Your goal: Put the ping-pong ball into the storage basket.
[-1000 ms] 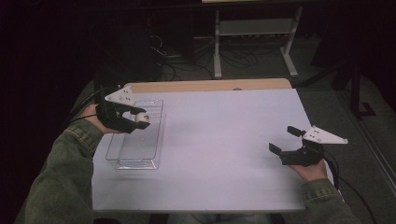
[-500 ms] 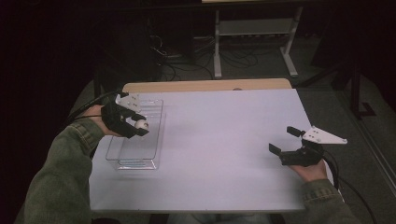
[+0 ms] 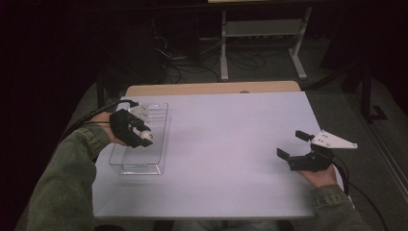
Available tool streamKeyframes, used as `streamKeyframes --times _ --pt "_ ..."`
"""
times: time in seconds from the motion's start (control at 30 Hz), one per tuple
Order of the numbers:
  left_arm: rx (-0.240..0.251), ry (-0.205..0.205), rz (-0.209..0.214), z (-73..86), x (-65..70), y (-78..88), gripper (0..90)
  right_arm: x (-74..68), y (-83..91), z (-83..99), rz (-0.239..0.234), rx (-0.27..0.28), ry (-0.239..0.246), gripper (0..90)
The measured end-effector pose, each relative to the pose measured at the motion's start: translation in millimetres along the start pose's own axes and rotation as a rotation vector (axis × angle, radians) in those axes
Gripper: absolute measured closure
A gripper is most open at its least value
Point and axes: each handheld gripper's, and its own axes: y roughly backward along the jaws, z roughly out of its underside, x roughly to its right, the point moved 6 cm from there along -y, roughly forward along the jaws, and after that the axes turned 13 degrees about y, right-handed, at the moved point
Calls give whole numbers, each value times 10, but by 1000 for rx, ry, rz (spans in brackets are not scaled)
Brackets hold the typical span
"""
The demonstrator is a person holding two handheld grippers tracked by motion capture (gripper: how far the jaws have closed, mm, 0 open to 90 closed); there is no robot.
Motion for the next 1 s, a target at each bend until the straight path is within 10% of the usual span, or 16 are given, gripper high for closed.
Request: streamKeyframes --times 1.0 --pt "-93 -28 30 74 37 -314 504 -4 0 0 -3 -3 0 0"
